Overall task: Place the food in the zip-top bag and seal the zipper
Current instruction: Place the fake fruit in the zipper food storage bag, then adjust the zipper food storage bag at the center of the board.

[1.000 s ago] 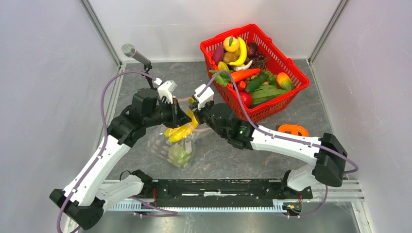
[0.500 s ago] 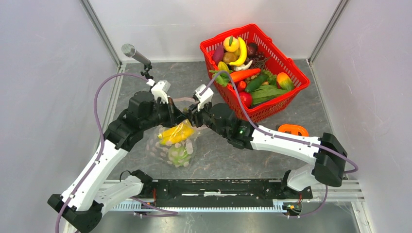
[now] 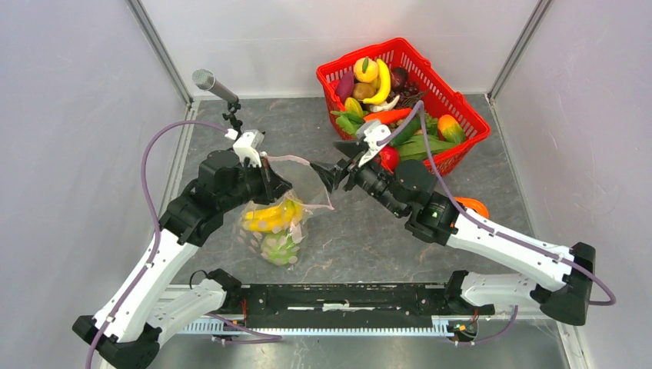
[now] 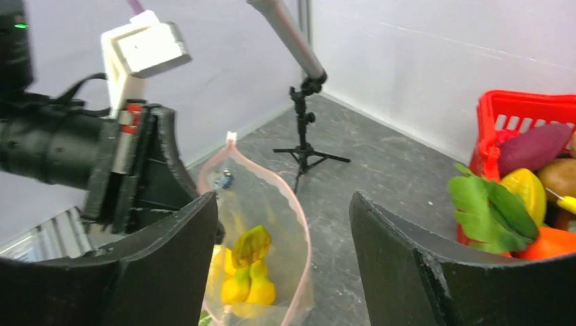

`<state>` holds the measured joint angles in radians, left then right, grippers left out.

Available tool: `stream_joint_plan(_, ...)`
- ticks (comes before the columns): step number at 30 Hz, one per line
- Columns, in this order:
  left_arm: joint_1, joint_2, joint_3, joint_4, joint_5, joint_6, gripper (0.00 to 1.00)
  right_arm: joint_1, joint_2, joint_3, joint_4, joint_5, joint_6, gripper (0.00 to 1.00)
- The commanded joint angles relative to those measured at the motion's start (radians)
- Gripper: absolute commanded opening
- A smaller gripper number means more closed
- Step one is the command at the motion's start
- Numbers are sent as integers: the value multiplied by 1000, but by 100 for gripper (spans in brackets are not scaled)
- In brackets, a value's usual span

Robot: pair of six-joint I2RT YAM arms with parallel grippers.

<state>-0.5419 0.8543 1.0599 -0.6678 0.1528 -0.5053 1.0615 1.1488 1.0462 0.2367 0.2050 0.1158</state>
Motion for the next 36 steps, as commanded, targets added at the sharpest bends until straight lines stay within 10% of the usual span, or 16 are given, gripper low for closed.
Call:
stream_joint_plan(1, -3, -14, -3, 68, -2, -17, 2, -27, 53, 11, -125, -20, -4, 75)
stream_joint_plan(12, -3, -23, 3, 69, 25, -22, 2, -71, 210, 80, -235, -12, -3, 63)
stream_joint_plan(19, -3, -17, 5, 70, 18, -14, 2, -76, 120, 11, -88, -94, -46, 0)
stream_joint_plan(27, 0, -40, 87, -14, -239, 49, 2, -75, -40, 3, -36, -306, -98, 0)
stream_joint_plan(36, 2, -56, 128, 47, -208, 43, 2, -75, 27, 5, -55, -211, -24, 0)
